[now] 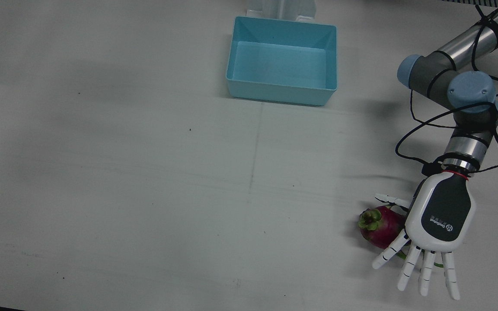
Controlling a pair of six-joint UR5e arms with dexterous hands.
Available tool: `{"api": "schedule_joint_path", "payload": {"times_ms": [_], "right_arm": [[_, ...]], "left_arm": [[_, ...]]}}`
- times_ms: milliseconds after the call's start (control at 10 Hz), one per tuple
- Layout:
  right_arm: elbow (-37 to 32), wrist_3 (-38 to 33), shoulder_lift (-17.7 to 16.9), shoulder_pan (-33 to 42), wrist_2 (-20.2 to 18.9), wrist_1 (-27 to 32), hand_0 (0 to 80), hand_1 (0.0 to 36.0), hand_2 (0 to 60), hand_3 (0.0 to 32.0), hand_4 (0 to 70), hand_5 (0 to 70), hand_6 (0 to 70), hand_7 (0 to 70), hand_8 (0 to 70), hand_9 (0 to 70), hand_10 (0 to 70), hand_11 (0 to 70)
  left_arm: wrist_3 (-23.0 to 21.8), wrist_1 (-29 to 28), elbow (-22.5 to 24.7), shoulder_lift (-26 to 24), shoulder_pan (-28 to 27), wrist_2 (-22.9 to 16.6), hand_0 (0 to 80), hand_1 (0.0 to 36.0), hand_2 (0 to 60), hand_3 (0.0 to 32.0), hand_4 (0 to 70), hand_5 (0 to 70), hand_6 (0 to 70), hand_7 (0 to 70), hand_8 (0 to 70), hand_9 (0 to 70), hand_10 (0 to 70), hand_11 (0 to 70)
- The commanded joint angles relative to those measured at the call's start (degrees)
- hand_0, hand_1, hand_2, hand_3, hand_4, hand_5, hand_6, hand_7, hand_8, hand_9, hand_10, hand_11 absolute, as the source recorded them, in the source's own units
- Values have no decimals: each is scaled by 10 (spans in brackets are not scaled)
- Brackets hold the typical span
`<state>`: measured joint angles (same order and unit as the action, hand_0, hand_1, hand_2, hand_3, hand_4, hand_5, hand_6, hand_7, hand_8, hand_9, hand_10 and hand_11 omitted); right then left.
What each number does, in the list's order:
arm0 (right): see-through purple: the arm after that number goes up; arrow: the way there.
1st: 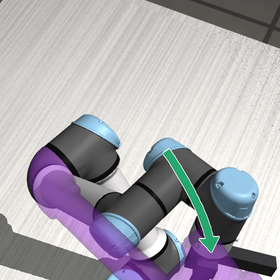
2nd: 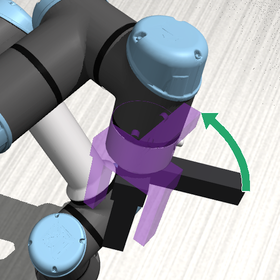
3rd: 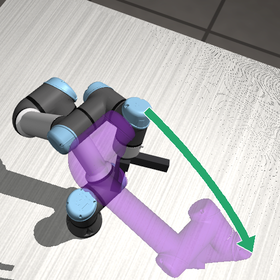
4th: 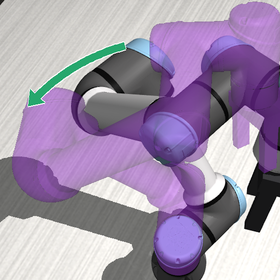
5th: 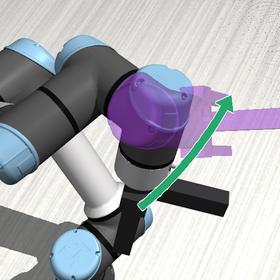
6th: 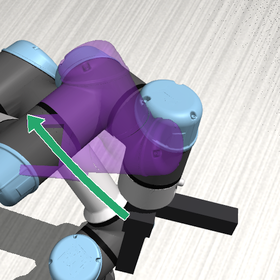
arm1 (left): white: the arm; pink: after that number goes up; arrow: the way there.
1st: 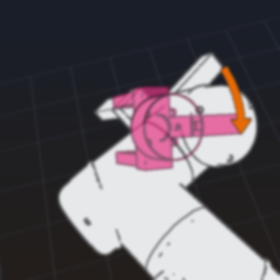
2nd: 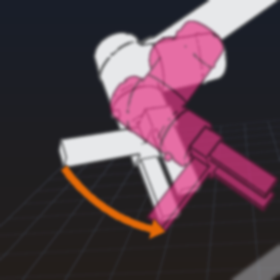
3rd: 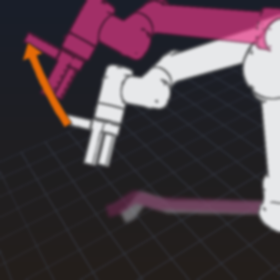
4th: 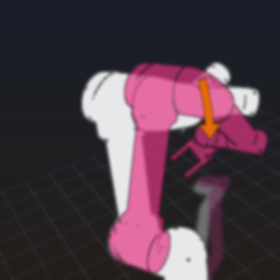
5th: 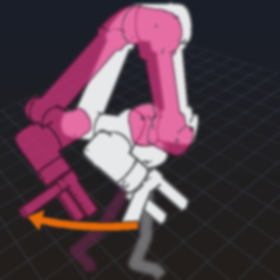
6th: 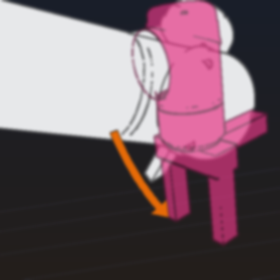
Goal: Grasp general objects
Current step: 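Close the left hand's fingers around the pink dragon fruit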
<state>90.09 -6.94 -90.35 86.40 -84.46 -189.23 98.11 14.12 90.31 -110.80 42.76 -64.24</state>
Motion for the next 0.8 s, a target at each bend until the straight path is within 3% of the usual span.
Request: {"api": "schedule_joint_path", "payload": {"times_ms": [0, 300, 400, 500, 600, 700], "right_arm": [[1, 0, 0, 0, 0, 0, 0, 0, 0, 0, 0, 0, 0, 0, 0, 0, 0, 0], [0, 0, 0, 0, 0, 0, 0, 0, 0, 0, 0, 0, 0, 0, 0, 0, 0, 0], [0, 0, 0, 0, 0, 0, 0, 0, 0, 0, 0, 0, 0, 0, 0, 0, 0, 0], [0, 0, 0, 0, 0, 0, 0, 0, 0, 0, 0, 0, 0, 0, 0, 0, 0, 0], [0, 0, 0, 0, 0, 0, 0, 0, 0, 0, 0, 0, 0, 0, 0, 0, 0, 0], [0, 0, 0, 0, 0, 0, 0, 0, 0, 0, 0, 0, 0, 0, 0, 0, 0, 0]], "left_arm": [[10, 1, -4, 1, 0, 0, 460, 104, 77, 270, 0, 139, 0, 54, 131, 8, 0, 0], [55, 0, -10, -8, -1, 1, 474, 124, 67, 274, 0, 139, 0, 50, 132, 7, 0, 0], [55, 0, -10, -8, -1, 1, 482, 133, 66, 250, 0, 156, 0, 52, 132, 7, 0, 0], [55, 0, -10, -9, -1, 1, 490, 143, 71, 150, 5, 256, 0, 45, 131, 5, 0, 0], [55, 0, -11, -9, -1, 1, 482, 132, 82, 24, 49, 356, 5, 51, 128, 2, 0, 0], [55, -1, -12, -8, -1, 1, 479, 124, 86, 0, 97, 438, 25, 68, 128, 2, 0, 0]]}}
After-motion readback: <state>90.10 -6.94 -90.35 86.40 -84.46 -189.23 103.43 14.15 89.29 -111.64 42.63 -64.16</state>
